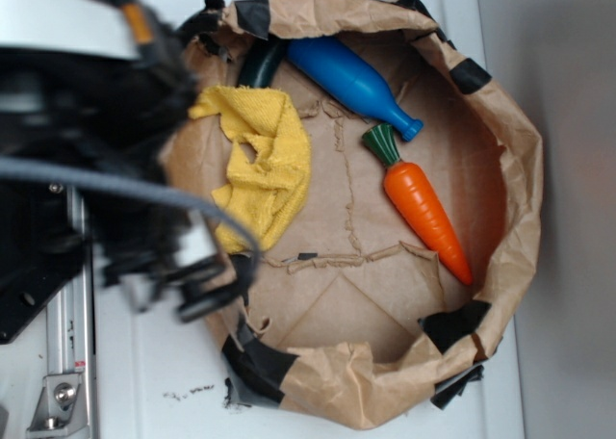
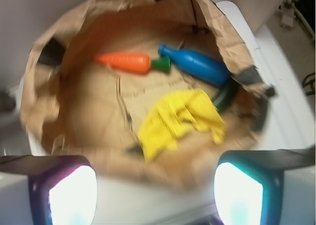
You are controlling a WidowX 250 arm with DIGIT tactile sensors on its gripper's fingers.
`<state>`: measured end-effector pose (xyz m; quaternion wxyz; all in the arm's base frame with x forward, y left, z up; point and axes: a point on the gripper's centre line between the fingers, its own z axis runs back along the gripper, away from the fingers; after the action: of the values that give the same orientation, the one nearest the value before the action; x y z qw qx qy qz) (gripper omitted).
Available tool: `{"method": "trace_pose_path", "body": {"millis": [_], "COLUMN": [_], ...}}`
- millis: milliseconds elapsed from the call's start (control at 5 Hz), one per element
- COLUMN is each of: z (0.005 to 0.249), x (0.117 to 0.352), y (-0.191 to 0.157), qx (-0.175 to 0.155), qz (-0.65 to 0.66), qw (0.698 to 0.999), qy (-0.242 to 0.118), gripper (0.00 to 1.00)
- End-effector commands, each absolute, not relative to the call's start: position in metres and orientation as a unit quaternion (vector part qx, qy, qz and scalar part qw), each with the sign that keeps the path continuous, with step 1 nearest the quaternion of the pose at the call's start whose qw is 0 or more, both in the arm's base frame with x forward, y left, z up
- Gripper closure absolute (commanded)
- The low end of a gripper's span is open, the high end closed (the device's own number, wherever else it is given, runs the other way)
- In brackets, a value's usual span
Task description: Grab the yellow cloth.
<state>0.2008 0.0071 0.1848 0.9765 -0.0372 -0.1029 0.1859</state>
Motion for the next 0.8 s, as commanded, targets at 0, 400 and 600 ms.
{"method": "trace_pose_path", "body": {"millis": [0,400,600], "z": [0.098,0.043,0.035], "x": [0.226,0.224,0.224], "y": [0.026,0.052,0.055], "qx": [-0.02,0.001,0.005], "qz": [0.233,0.221,0.225], "qw": [0.971,0.975,0.974], "qy": [-0.042,-0.011,-0.002], "gripper": [0.0,0.0,0.0]}}
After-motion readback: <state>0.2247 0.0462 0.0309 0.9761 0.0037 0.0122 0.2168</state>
